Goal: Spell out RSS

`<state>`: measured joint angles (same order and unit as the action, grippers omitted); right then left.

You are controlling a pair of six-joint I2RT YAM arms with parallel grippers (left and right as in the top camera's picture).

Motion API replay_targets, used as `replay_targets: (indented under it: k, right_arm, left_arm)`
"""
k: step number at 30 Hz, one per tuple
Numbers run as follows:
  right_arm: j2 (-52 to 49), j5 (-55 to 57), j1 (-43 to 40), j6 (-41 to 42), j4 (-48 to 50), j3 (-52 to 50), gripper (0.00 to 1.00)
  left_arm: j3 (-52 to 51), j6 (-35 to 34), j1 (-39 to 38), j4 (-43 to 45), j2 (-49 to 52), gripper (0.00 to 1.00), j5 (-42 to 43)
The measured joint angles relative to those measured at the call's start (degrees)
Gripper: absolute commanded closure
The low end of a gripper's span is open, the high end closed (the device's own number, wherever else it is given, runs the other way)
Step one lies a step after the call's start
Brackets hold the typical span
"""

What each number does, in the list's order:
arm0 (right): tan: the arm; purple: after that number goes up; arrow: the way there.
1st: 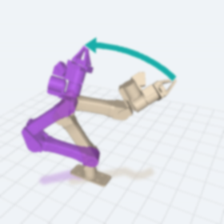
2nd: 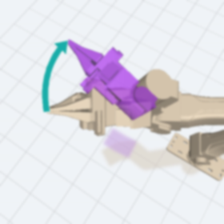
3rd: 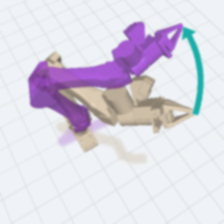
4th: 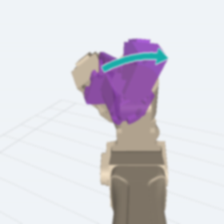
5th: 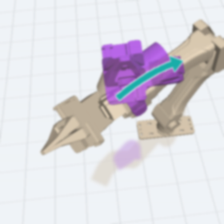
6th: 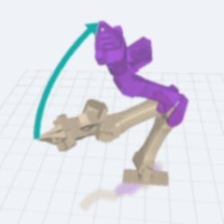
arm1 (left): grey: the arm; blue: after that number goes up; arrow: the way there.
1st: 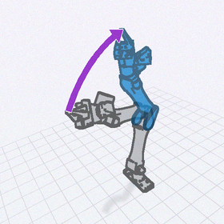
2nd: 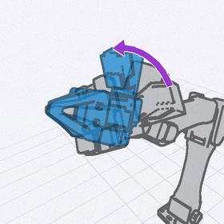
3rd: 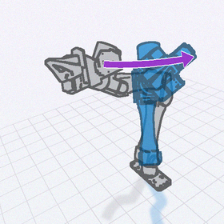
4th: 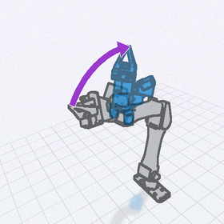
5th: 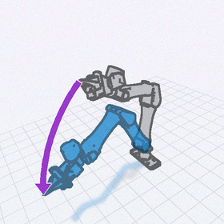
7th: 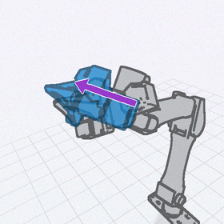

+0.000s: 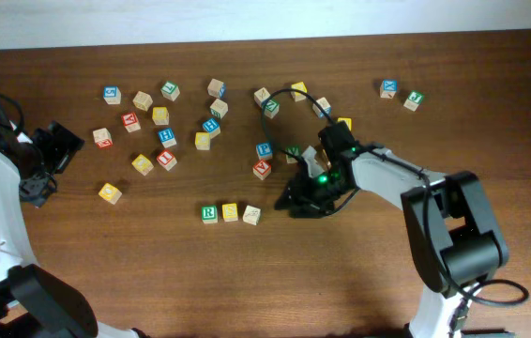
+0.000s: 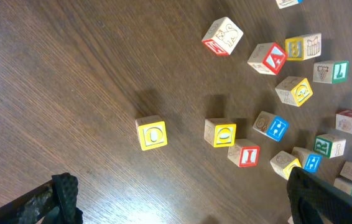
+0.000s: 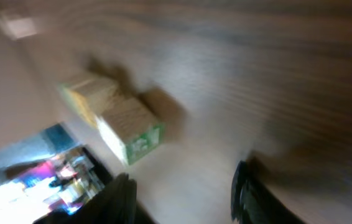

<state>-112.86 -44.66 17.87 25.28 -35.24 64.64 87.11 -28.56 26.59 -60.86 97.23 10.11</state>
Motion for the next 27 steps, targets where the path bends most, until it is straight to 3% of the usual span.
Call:
replay_targets:
  k: [2, 4, 9, 16, 20, 27]
  right_arm:
    - [2.1, 9.3, 0.0, -2.5, -5.7, 1.7, 0.7]
    - [6.6, 13.8, 0.8, -4.0, -11.3, 2.7, 0.96]
    - [18.2, 16.2, 7.3, -0.2, -11.8, 4.8, 0.95]
    - [12.9, 25.0, 18.3, 3.4, -4.6, 4.8, 0.96]
    - [6.8, 25.5, 18.7, 6.3, -1.4, 4.8, 0.96]
    - [5.4, 19.8, 18.7, 7.1, 1.0, 4.9, 0.96]
  left_arm:
    - [0.0, 0.0, 0.0, 0.0, 0.0, 0.01, 0.0]
    - [0.0, 0.0, 0.0, 0.0, 0.0, 0.01, 0.0]
    - [0.0, 0.0, 0.0, 0.0, 0.0, 0.01, 0.0]
    - [0.0, 0.0, 0.0, 0.0, 0.0, 0.01, 0.0]
    - [0.0, 0.0, 0.0, 0.0, 0.0, 0.01, 0.0]
    - [0.0, 0.0, 0.0, 0.0, 0.0, 0.01, 0.0]
